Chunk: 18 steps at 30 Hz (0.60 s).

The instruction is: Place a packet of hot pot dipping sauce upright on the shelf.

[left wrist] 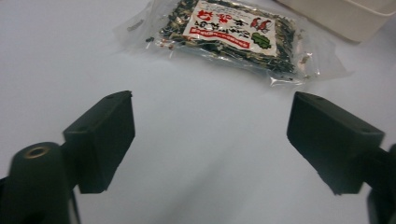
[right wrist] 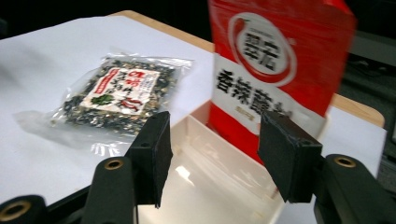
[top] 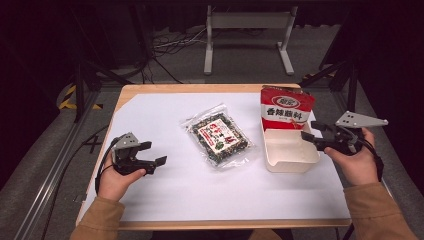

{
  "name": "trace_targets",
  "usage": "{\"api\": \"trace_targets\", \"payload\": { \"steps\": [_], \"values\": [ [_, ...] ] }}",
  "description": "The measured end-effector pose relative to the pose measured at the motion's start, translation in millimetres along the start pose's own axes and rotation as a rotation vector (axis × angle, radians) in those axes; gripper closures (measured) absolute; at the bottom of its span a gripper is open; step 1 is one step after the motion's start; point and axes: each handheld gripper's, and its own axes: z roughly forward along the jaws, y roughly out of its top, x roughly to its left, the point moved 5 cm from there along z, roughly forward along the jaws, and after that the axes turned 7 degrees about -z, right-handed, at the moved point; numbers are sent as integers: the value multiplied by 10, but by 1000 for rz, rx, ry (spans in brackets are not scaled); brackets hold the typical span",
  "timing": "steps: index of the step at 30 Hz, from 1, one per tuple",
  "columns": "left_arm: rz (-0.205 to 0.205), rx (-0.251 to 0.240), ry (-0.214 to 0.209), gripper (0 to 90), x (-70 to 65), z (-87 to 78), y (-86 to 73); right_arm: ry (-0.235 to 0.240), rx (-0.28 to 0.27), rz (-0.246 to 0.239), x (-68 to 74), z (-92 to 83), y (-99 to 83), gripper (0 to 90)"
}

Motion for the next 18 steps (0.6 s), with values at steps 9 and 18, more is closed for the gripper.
{"api": "trace_targets", "payload": {
  "steps": [9,18],
  "values": [
    [14,19,-22,277,-49,-45,37,94,-24,-47,408,89,90,442],
    [29,7,-16,295,-97,-98,61,152,-29,-112,720,222,62,432]
  ]
}}
